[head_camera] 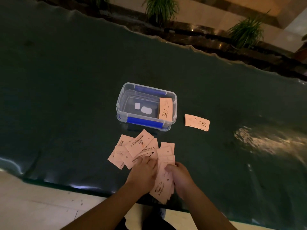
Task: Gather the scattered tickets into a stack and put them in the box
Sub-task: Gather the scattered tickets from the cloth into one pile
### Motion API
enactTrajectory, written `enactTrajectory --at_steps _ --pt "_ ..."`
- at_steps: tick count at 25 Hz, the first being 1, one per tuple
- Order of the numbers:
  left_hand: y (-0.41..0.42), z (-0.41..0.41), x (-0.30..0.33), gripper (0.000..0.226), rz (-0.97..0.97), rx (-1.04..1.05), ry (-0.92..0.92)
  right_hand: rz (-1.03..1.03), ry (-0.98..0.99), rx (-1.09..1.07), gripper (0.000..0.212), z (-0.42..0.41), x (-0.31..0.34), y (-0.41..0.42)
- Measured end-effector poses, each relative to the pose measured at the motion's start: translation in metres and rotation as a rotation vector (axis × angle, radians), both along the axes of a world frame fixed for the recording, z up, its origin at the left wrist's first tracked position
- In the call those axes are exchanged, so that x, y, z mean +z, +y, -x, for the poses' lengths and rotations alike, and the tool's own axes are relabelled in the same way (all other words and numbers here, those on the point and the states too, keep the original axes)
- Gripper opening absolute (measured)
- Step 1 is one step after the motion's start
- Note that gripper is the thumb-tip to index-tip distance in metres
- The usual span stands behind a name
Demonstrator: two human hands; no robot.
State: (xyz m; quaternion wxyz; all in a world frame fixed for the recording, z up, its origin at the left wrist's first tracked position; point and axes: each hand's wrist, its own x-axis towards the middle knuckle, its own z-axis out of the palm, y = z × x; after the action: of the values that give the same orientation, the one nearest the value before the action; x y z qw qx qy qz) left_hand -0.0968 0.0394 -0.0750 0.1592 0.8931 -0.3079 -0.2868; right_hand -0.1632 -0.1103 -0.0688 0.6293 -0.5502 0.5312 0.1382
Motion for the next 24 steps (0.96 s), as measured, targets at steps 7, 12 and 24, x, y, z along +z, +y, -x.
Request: enactTrajectory --at_steps 7,12,24 --pt "0.009 0.003 0.006 0.073 -0.101 0.03 -0.01 0.085 -0.026 0.11 0.028 0.001 0.021 -0.021" --pt "0.007 -0.004 0.004 0.07 -0.02 -0.088 -0.015 0.113 -0.011 0.37 0.021 -0.012 0.045 -0.033" --pt "0.008 -0.019 -0.007 0.039 0.041 0.172 -0.085 0.49 0.086 0.91 0.053 -0.027 0.029 -0.013"
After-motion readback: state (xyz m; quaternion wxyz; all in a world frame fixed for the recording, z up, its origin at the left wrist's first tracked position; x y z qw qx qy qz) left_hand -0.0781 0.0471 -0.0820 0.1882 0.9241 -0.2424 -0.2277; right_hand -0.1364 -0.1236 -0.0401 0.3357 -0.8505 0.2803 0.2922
